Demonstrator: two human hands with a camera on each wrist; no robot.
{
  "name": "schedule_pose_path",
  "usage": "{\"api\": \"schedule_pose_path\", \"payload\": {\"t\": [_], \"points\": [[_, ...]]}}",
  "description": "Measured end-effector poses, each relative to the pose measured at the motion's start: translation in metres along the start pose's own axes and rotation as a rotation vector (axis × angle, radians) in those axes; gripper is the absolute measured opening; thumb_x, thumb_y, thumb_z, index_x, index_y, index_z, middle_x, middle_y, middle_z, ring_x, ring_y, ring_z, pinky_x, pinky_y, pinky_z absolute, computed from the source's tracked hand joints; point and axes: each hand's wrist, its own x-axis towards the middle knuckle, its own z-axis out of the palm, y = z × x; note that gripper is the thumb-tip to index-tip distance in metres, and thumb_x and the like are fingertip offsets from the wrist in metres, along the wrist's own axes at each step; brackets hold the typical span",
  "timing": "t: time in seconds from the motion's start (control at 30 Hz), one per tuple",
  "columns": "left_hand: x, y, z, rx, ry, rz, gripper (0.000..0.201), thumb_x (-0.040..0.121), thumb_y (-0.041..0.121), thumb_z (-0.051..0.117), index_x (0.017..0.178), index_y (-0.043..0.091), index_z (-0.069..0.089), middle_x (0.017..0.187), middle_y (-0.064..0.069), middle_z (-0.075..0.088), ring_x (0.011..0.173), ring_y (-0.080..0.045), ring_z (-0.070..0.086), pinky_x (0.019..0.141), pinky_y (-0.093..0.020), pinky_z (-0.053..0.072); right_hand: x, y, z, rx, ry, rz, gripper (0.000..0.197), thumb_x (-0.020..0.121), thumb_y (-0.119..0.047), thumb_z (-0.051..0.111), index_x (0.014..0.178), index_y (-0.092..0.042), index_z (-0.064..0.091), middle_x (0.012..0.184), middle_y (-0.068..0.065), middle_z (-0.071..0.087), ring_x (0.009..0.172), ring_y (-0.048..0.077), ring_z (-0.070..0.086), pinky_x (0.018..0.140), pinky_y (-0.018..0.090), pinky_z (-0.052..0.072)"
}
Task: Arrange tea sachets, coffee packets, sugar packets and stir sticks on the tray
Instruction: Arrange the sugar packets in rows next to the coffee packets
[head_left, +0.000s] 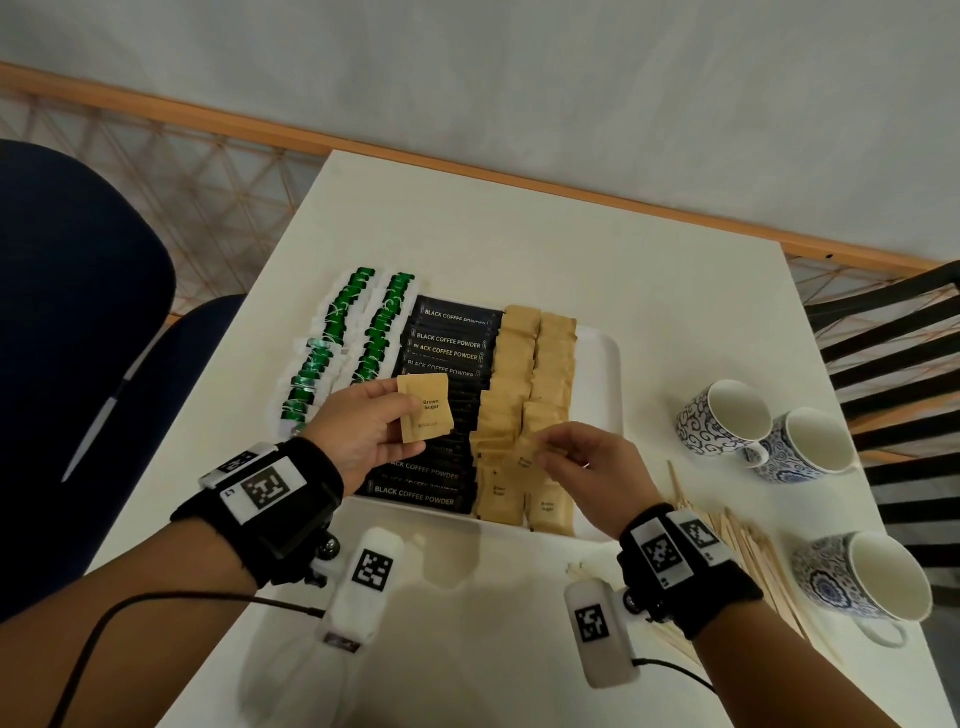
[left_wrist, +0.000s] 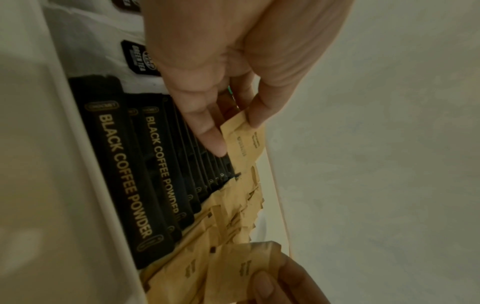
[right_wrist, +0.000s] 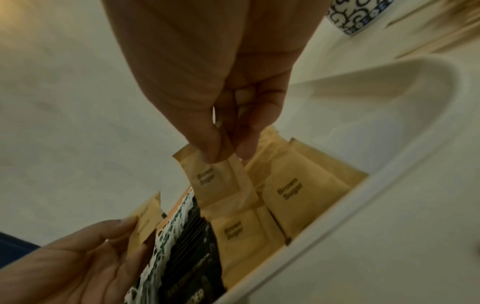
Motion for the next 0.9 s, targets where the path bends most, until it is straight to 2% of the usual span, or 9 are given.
{"api": "schedule_pose_path", "payload": {"t": [0.1,0.2,0.3,0.43,0.53,0.63,0.77,0.83,0.9], "points": [[0.000,-0.002,0.001,0.008,-0.008,-0.001,0.025,0.094,0.006,0.054,0.118,0.007,0.061,0.109,-0.019,0.069,0.090,-0.027,0.068,0.066,-0.029,0.058,-0.003,-0.003,0.004,-0.108,-0.102,0.001,0.012,0.086,-0.021,0.067,0.088,-0.032,0.070,0.077,-0.013,0.069,0.072,0.004,0.062,0.068,0.012,0.047],[0.000,-0.005,0.001,0.018,-0.018,-0.005,0.024,0.094,0.006,0.054,0.117,0.008,0.062,0.107,-0.017,0.069,0.089,-0.027,0.068,0.067,-0.029,0.058,-0.005,-0.005,0.012,-0.311,-0.194,-0.055,0.015,0.088,-0.023,0.064,0.097,-0.032,0.070,0.076,-0.019,0.062,0.073,0.000,0.058,0.069,0.009,0.044],[-0.001,-0.006,0.001,0.019,-0.023,-0.010,0.023,0.094,0.006,0.054,0.115,0.008,0.062,0.107,-0.017,0.069,0.089,-0.026,0.068,0.067,-0.029,0.058,-0.003,-0.006,0.018,-0.411,-0.223,-0.087,0.018,0.088,-0.022,0.062,0.100,-0.033,0.070,0.075,-0.021,0.059,0.075,0.007,0.060,0.065,0.009,0.043],[-0.001,-0.006,0.001,0.016,-0.025,-0.012,0.023,0.094,0.005,0.053,0.115,0.009,0.062,0.109,-0.018,0.068,0.091,-0.027,0.068,0.068,-0.029,0.058,0.006,-0.002,0.021,-0.466,-0.142,-0.150,0.019,0.088,-0.023,0.061,0.103,-0.032,0.069,0.090,-0.018,0.059,0.081,0.003,0.054,0.074,0.017,0.043],[0.000,-0.007,0.002,0.027,-0.030,-0.013,0.024,0.094,0.005,0.053,0.116,0.009,0.062,0.109,-0.018,0.069,0.091,-0.027,0.068,0.069,-0.030,0.058,0.009,0.001,0.022,-0.457,-0.117,-0.181,0.020,0.091,-0.027,0.058,0.107,-0.032,0.069,0.101,-0.013,0.066,0.089,0.006,0.058,0.081,0.023,0.047],[-0.001,-0.009,0.006,0.050,-0.049,-0.012,0.023,0.094,0.004,0.053,0.114,0.011,0.063,0.107,-0.017,0.070,0.092,-0.027,0.069,0.072,-0.032,0.057,0.007,0.007,0.025,-0.479,-0.151,-0.215,0.022,0.093,-0.029,0.055,0.110,-0.034,0.068,0.097,-0.013,0.065,0.090,0.008,0.058,0.082,0.028,0.048],[-0.003,-0.014,0.013,0.102,-0.077,-0.001,0.024,0.093,0.002,0.054,0.112,0.013,0.064,0.103,-0.014,0.071,0.090,-0.024,0.069,0.072,-0.031,0.056,0.003,0.009,0.026,-0.456,-0.068,-0.232,0.022,0.090,-0.030,0.060,0.110,-0.031,0.068,0.094,-0.015,0.049,0.078,0.003,0.049,0.071,0.017,0.040],[-0.002,-0.017,0.017,0.146,-0.079,0.015,0.024,0.091,0.002,0.057,0.109,0.015,0.066,0.101,-0.011,0.073,0.089,-0.022,0.069,0.069,-0.028,0.053,0.002,0.006,0.022,-0.376,0.009,-0.219,0.022,0.090,-0.029,0.061,0.110,-0.031,0.067,0.093,-0.013,0.049,0.072,0.000,0.048,0.068,0.013,0.039],[-0.002,-0.019,0.023,0.188,-0.087,0.030,0.023,0.089,0.002,0.060,0.104,0.018,0.066,0.097,-0.008,0.073,0.084,-0.019,0.069,0.066,-0.027,0.053,0.001,0.001,0.017,-0.233,0.098,-0.190,0.021,0.090,-0.026,0.060,0.110,-0.033,0.065,0.091,-0.014,0.054,0.072,0.001,0.052,0.069,0.010,0.041]]}}
